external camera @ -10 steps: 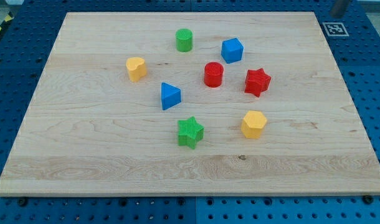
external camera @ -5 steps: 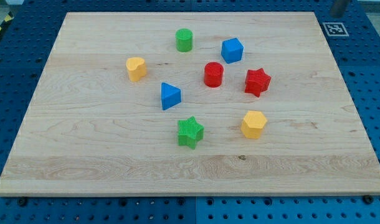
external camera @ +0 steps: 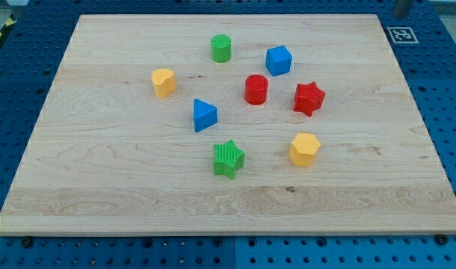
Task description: Point at the green circle
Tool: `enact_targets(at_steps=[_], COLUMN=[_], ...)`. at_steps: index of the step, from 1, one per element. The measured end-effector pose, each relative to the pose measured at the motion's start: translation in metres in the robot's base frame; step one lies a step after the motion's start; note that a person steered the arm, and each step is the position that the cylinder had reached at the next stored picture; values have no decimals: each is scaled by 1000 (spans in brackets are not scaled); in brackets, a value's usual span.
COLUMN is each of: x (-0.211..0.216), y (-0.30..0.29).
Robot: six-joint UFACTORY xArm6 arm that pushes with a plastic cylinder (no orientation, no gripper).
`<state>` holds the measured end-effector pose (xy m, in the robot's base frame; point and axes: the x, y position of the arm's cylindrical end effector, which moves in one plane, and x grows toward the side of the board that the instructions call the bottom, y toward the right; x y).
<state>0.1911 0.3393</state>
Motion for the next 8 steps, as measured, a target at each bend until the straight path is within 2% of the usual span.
enact_targets(at_steps=[7,8], x=[1,5], y=[-16,-54])
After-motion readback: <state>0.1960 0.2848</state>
